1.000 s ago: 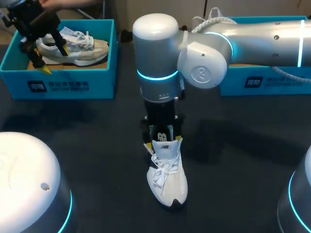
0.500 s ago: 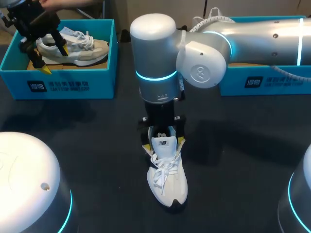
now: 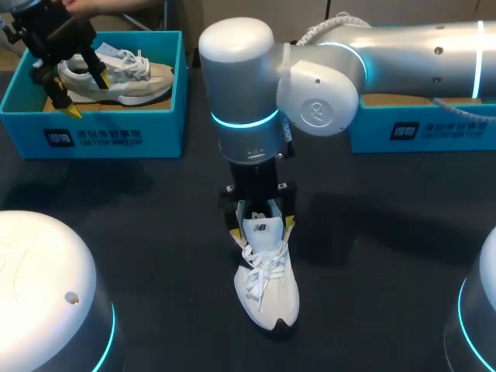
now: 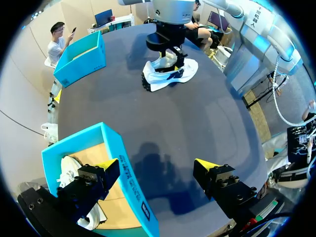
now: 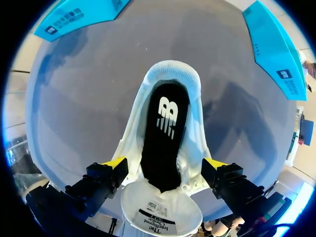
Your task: Take the shoe out of the shoebox, open the shoe tongue, remove and reinsert the insole, then place the shoe into the shoebox
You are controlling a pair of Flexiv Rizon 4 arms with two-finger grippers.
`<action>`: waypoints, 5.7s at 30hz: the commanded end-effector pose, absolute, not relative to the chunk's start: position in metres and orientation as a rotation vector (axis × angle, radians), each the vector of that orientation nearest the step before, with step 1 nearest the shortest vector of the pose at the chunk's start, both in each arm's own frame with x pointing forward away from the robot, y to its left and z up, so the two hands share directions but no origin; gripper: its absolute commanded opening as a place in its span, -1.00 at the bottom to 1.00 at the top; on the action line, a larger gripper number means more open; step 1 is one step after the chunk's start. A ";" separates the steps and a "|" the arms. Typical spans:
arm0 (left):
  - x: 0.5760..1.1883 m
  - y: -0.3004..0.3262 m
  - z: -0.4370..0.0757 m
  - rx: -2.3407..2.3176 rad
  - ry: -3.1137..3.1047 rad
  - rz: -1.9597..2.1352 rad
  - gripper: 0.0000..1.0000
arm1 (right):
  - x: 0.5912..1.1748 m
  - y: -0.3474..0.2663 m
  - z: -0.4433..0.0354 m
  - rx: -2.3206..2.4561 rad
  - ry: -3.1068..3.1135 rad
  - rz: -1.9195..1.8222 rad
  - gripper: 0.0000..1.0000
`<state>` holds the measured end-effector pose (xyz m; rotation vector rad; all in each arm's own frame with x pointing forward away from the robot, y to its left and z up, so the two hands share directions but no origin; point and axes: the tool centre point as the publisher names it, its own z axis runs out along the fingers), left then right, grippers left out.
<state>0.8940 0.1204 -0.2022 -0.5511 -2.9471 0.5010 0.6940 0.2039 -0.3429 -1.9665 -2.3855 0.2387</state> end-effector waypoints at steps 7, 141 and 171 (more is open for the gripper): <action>0.893 0.121 -0.202 -0.552 -2.949 0.497 1.00 | 0.680 0.204 -0.339 -1.995 -2.368 0.248 1.00; 0.893 0.121 -0.202 -0.552 -2.949 0.497 1.00 | 0.756 0.212 -0.266 0.118 -3.299 -0.002 1.00; 0.893 0.121 -0.202 -0.552 -2.949 0.497 1.00 | 0.803 0.221 -0.335 0.221 -3.265 -0.037 1.00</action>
